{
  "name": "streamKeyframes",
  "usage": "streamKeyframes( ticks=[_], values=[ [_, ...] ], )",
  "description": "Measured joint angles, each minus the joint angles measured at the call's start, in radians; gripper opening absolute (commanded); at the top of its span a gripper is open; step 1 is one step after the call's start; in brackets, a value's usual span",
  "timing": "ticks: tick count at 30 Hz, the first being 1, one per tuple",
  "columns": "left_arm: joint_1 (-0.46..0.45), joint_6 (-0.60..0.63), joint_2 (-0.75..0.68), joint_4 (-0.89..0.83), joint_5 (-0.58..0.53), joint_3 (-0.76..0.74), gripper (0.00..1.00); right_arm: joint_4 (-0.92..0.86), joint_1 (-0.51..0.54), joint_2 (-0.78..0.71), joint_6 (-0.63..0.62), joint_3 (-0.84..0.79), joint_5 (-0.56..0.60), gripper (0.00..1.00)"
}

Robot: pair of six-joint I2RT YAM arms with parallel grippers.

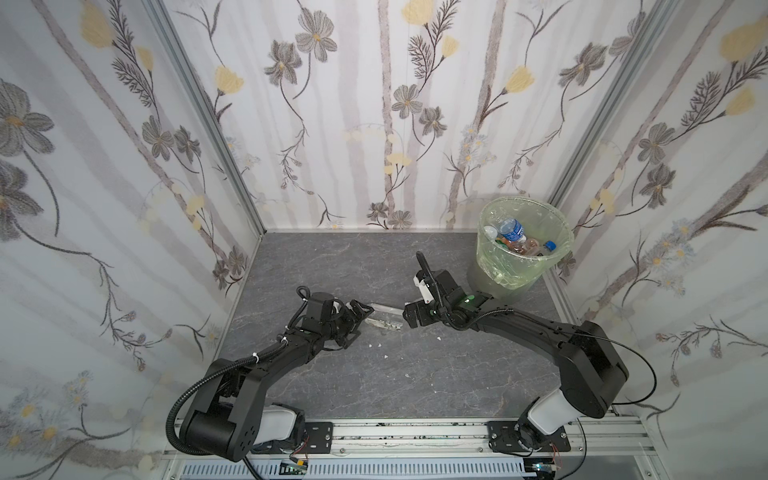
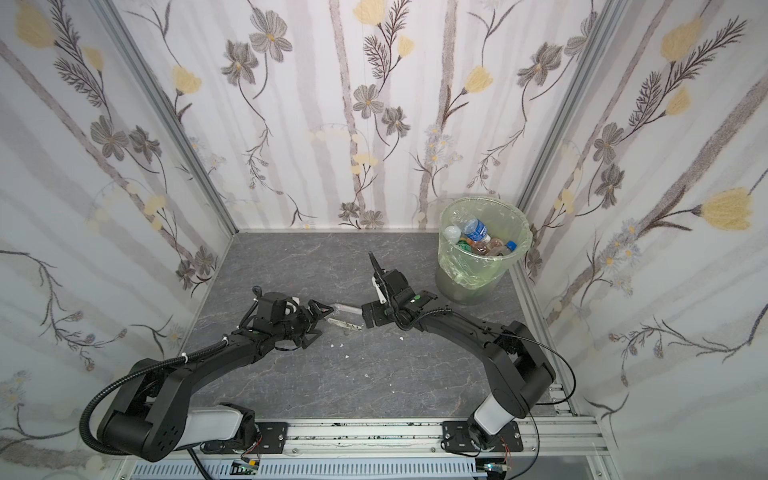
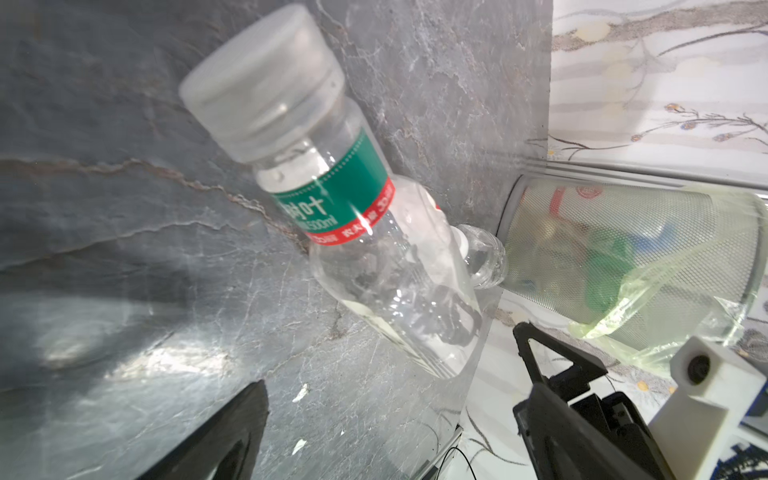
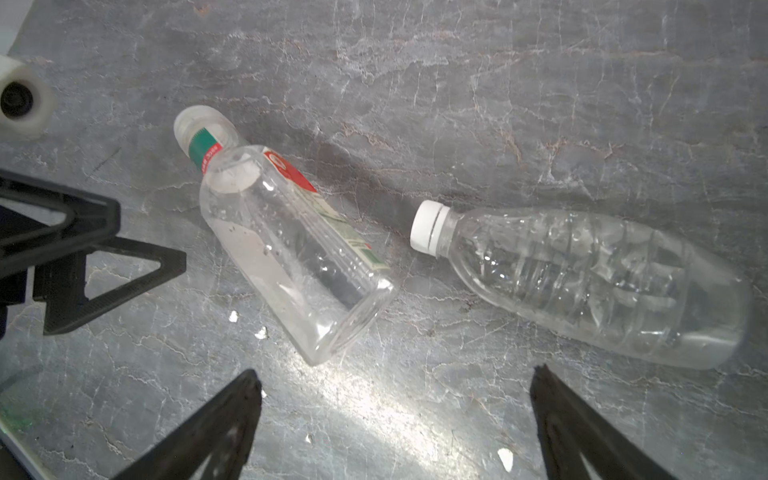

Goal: Throw the plastic bottles in the bin

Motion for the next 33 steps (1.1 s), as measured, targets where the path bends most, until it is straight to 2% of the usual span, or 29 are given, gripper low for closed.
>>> streamKeyframes(
  ticks=[5, 17, 30, 33],
  values=[
    [-0.026, -0.011, 0.064, 0.025, 0.002, 0.052, 1.0, 0.003, -0.001, -0.029, 0.0, -0.024, 0.003, 1.0],
    [-0.017, -0.011, 0.272, 0.034, 0.001, 0.192, 1.0, 0.051, -0.006, -0.046, 0.012, -0.072, 0.0, 1.0],
    [0.02, 0.117, 0.364, 0.025, -0.002, 0.26, 1.0, 0.09, -0.005, -0.054, 0.019, -0.098, -0.01, 1.0],
    [0.021, 0.145, 0.374, 0.027, -0.004, 0.269, 0.97, 0.09, -0.005, -0.05, 0.019, -0.098, -0.019, 1.0]
  ],
)
